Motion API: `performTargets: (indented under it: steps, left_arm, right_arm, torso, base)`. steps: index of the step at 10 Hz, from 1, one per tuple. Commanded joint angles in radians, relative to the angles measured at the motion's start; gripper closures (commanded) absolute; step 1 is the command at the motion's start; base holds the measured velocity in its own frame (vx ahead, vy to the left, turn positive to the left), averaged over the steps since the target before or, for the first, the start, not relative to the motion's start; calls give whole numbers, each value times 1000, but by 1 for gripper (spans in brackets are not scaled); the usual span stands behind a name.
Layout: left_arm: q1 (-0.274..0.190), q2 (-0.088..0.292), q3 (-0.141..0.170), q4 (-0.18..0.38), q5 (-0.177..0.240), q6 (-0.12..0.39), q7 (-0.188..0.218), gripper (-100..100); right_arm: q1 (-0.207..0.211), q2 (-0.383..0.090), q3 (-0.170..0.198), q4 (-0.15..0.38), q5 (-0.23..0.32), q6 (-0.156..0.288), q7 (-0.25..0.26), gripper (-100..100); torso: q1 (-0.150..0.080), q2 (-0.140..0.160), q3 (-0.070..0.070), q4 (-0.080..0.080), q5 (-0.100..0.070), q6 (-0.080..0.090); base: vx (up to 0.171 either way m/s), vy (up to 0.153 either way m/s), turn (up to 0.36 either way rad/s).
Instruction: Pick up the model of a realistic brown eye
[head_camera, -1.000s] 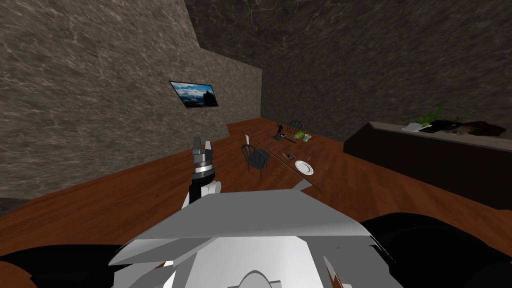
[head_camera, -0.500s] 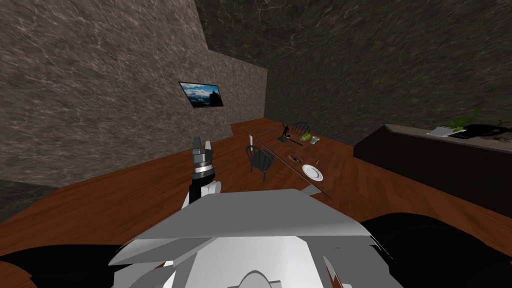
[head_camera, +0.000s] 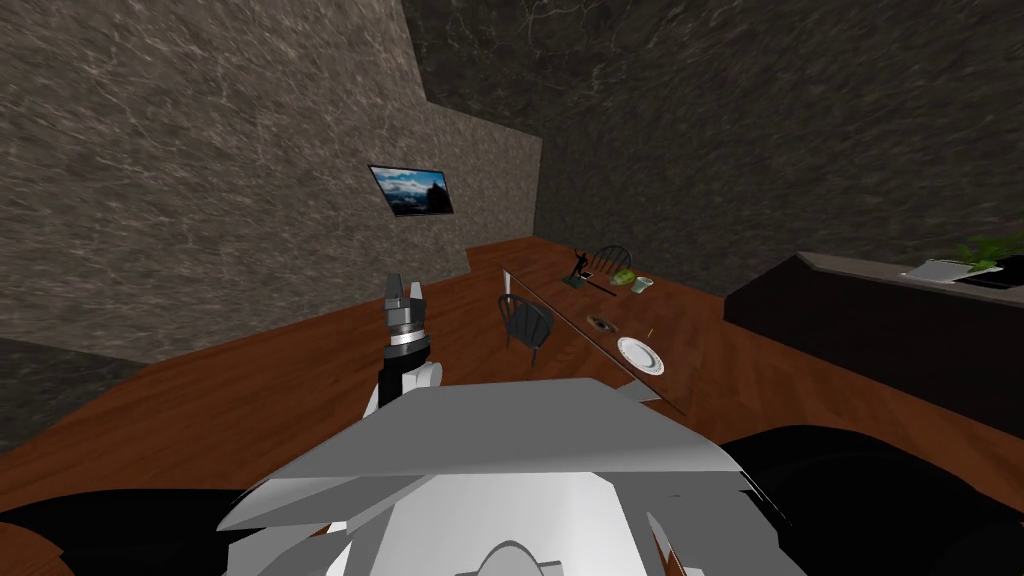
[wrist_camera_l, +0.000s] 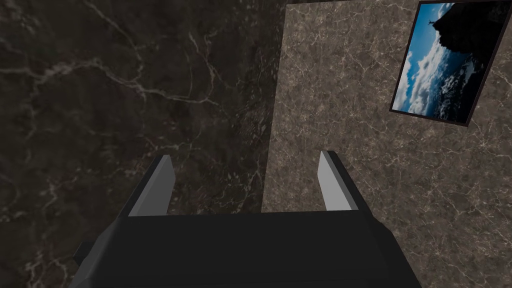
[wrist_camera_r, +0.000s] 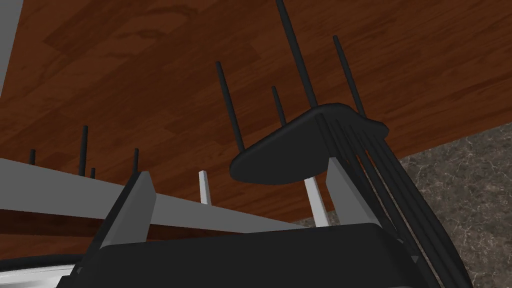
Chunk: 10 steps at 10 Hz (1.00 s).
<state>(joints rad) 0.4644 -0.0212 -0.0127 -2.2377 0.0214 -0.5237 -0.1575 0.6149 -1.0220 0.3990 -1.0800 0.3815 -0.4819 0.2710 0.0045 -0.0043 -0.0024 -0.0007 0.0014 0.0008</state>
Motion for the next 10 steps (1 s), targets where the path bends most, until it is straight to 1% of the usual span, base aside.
performTargets:
  steps: [1, 2, 3, 4, 5, 6, 7, 8, 9, 10]
  left_arm:
    - [0, 0, 0, 0, 0, 0, 0, 0]
    - [0, 0, 0, 0, 0, 0, 0, 0]
    - [0, 0, 0, 0, 0, 0, 0, 0]
    - [0, 0, 0, 0, 0, 0, 0, 0]
    - [0, 0, 0, 0, 0, 0, 0, 0]
    - [0, 0, 0, 0, 0, 0, 0, 0]
    - [0, 0, 0, 0, 0, 0, 0, 0]
    - [0, 0, 0, 0, 0, 0, 0, 0]
    - [0, 0, 0, 0, 0, 0, 0, 0]
    - [0, 0, 0, 0, 0, 0, 0, 0]
  right_arm:
    - [-18, 0, 8, 50, 5, -8, 4, -100]
    - [-18, 0, 8, 54, 5, -8, 4, -100]
    - [-35, -27, 16, 84, 25, -9, 32, -100]
    - [-35, -27, 16, 118, 25, -9, 32, -100]
    - [-53, -51, 22, 154, 44, -9, 60, -100]
    - [-53, -51, 22, 181, 44, -9, 60, -100]
    - [-73, -71, 26, 213, 62, -8, 88, -100]
    - [-73, -71, 26, 237, 62, -8, 88, -100]
    - [-73, -71, 26, 242, 62, -8, 88, -100]
    - [-93, -88, 30, 280, 80, -8, 116, -100]
  torso:
    - [0, 0, 0, 0, 0, 0]
    - [-3, 2, 1, 0, -1, 0]
    - [-5, 4, 2, 1, -1, 0]
    - [-4, 2, 1, 1, -1, -1]
    - [-3, 1, 0, 0, -1, 0]
    - [-1, -3, -1, 0, 0, -1]
    - [-1, -2, -1, -1, 0, 0]
    - [0, -2, -1, 0, 0, -1]
    - [-1, -1, -1, 0, 0, 0]
    - [-3, 2, 1, 0, -1, 0]
  base:
    - [49, 26, 0]
    - [11, -10, -6]
    - [63, 27, 123]
    - [87, 47, 67]
    - [147, 66, 67]
    - [117, 59, 59]
    - [112, 76, 102]
    - [101, 66, 46]
    - [42, 24, -20]
    - [81, 34, 84]
